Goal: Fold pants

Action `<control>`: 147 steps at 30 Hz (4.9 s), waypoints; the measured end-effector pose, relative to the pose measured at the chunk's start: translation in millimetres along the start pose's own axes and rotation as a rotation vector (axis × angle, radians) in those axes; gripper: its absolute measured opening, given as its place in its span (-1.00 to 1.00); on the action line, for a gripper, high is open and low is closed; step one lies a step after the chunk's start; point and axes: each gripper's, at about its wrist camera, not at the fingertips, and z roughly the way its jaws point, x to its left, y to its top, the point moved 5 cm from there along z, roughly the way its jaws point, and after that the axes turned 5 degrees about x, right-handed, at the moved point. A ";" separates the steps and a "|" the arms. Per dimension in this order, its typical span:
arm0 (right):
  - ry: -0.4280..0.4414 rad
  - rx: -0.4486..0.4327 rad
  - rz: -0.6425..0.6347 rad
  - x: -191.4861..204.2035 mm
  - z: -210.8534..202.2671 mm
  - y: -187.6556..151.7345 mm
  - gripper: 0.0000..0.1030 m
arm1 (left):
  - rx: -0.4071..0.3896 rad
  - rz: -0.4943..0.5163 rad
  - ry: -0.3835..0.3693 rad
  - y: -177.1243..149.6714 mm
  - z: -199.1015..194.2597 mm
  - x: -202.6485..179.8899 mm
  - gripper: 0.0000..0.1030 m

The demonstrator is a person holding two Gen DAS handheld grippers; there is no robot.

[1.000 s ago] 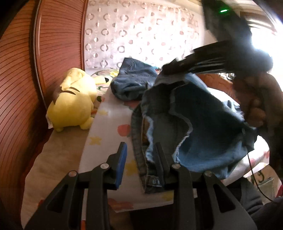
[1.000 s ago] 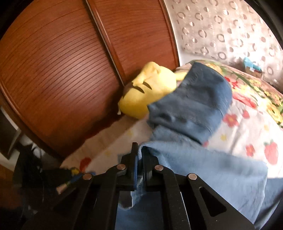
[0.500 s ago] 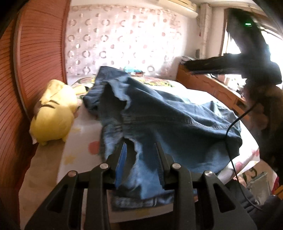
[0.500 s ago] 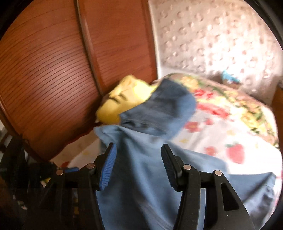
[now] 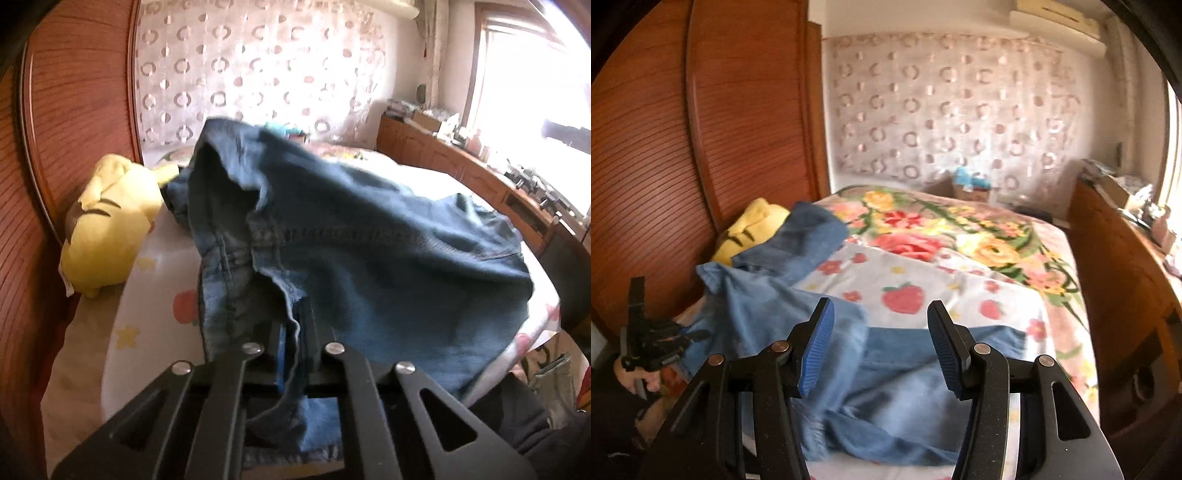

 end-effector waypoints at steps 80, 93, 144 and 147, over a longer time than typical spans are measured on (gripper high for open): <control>-0.143 0.068 0.420 -141.1 23.9 -171.8 -0.97 | 0.066 0.062 -0.067 -3.9 29.6 -93.0 -0.18; -0.062 -0.036 0.327 -111.1 -2.8 -122.1 -0.97 | 0.026 0.050 -0.067 3.9 11.0 -90.1 -0.18; 0.105 0.131 0.055 35.1 89.3 -102.4 0.04 | -0.025 0.161 -0.204 15.8 -27.1 -149.2 -0.18; 0.119 0.129 0.090 33.1 95.4 -109.7 0.09 | -0.011 0.167 -0.219 16.1 -22.1 -154.2 -0.18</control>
